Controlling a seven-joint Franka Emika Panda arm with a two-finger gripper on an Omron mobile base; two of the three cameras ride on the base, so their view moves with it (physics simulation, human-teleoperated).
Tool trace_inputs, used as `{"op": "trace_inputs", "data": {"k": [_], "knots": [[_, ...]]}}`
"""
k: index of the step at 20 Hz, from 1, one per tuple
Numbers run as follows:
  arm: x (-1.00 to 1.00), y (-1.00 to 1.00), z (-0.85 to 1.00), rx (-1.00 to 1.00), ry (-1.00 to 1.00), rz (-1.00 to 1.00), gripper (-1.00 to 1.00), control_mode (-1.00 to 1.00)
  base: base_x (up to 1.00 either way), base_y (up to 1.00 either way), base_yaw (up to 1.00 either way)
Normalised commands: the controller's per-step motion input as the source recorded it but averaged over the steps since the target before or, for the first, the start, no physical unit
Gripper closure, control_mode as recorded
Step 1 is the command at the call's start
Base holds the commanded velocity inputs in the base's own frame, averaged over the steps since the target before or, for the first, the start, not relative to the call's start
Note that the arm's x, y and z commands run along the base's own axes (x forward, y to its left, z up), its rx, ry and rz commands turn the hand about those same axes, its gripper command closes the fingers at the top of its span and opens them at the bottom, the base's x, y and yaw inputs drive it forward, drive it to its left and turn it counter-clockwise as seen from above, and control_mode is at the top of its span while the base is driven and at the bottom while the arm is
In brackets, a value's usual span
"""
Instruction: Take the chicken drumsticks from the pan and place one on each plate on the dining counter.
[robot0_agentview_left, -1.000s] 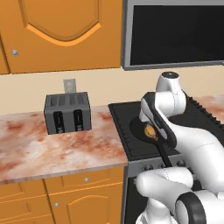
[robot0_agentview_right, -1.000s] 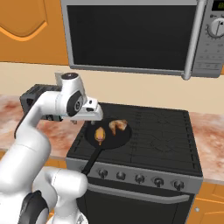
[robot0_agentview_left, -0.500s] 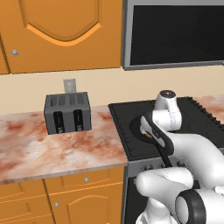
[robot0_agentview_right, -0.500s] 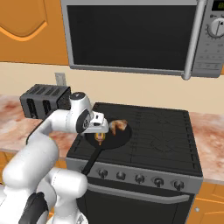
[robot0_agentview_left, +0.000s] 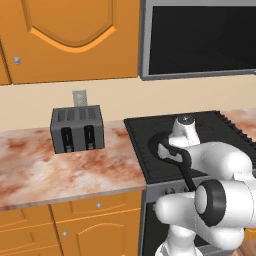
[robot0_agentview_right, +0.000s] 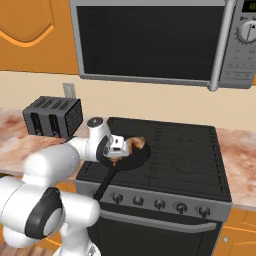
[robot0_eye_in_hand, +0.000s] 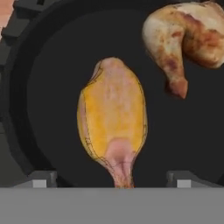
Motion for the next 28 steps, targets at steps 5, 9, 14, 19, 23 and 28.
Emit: {"op": "trace_inputs", "data": {"k": [5,9,14,19,23,28], "knots": [[0.58,-0.06,-0.21,0.00,-0.05,0.00,-1.00,-1.00,0.00,0.00,0.00],[0.46,0.00,-0.36,0.00,-0.01,0.00,-1.00,-1.00,0.00,0.00,0.00],[0.11,-0.07,-0.63,0.03,0.00,0.00,1.00,-1.00,0.00,0.00,0.00],[-0.45,-0.29,-0.38,0.27,-0.03,-0.10,1.00,-1.00,0.00,0.00,0.00],[-0.92,-0.03,0.71,0.32,-0.35,-0.32,1.00,-1.00,0.00,0.00,0.00],[-0.26,0.01,1.00,0.07,-0.19,-0.38,1.00,-1.00,0.00,0.00,0.00]]}}
